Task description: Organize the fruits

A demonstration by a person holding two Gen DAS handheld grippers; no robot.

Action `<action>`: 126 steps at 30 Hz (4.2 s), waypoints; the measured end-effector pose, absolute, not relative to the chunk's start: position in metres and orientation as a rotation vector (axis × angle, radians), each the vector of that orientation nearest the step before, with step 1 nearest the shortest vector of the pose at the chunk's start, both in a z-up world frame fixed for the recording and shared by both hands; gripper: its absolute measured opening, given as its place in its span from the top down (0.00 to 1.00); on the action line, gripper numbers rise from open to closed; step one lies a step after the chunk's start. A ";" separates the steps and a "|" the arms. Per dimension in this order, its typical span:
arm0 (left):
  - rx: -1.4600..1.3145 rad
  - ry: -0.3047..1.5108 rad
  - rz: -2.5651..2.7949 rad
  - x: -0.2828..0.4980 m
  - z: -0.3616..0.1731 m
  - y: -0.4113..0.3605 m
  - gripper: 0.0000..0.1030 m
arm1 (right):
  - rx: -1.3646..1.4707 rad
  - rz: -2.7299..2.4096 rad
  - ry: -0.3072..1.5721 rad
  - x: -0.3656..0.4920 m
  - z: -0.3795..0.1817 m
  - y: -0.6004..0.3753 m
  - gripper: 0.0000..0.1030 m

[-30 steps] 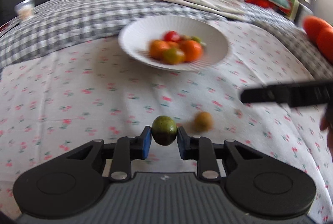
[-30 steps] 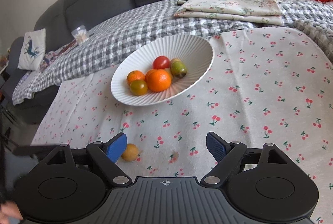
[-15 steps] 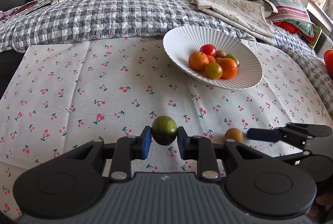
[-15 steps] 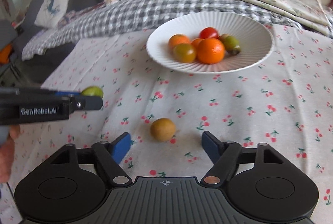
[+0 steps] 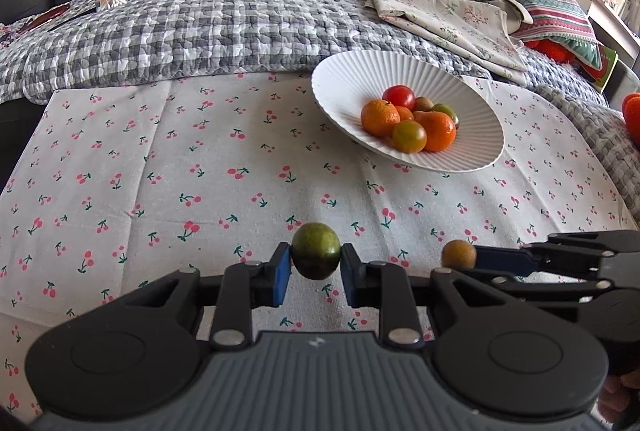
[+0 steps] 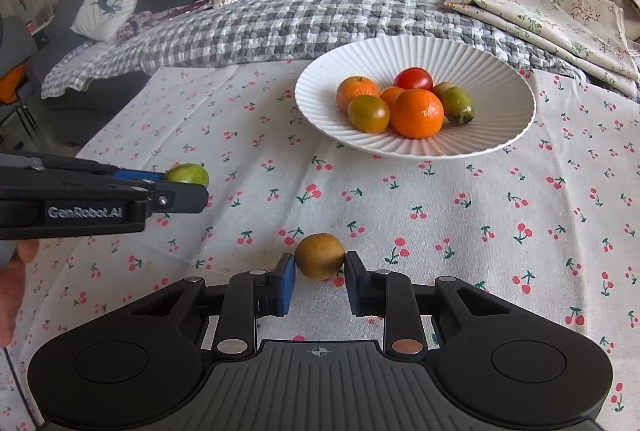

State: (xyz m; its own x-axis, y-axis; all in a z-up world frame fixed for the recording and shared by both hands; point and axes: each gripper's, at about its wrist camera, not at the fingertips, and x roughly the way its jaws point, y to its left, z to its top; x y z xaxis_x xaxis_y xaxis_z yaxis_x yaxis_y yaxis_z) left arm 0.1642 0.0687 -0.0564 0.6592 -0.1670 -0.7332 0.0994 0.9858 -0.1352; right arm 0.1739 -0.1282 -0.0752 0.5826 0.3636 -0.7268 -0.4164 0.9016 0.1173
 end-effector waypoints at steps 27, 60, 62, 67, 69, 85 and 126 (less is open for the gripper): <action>-0.094 0.784 -0.167 0.169 -0.047 0.064 0.76 | 0.062 0.424 0.698 0.166 -0.019 -0.178 0.75; -0.096 0.682 -0.227 0.259 -0.038 0.030 0.76 | 0.215 0.296 0.624 0.236 -0.020 -0.236 0.75; -0.114 0.688 -0.232 0.268 -0.040 0.028 0.76 | 0.202 0.297 0.621 0.243 -0.023 -0.232 0.75; -0.124 0.692 -0.233 0.286 -0.044 0.025 0.76 | 0.168 0.304 0.647 0.258 -0.035 -0.220 0.75; -0.138 0.698 -0.232 0.293 -0.048 0.025 0.76 | 0.142 0.309 0.660 0.262 -0.041 -0.212 0.75; -0.161 0.688 -0.248 0.291 -0.046 0.022 0.65 | 0.174 0.303 0.667 0.259 -0.043 -0.215 0.70; -0.094 0.638 0.001 0.108 0.011 0.024 0.05 | 0.164 0.269 0.625 0.096 0.014 -0.204 0.13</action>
State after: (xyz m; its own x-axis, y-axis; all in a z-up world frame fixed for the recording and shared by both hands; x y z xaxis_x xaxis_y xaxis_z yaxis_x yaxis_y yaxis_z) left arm 0.1077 0.0242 0.0108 0.8034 -0.0281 -0.5948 -0.0297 0.9958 -0.0871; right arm 0.0965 -0.2036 0.0139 0.7774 0.2971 -0.5544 -0.1988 0.9523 0.2314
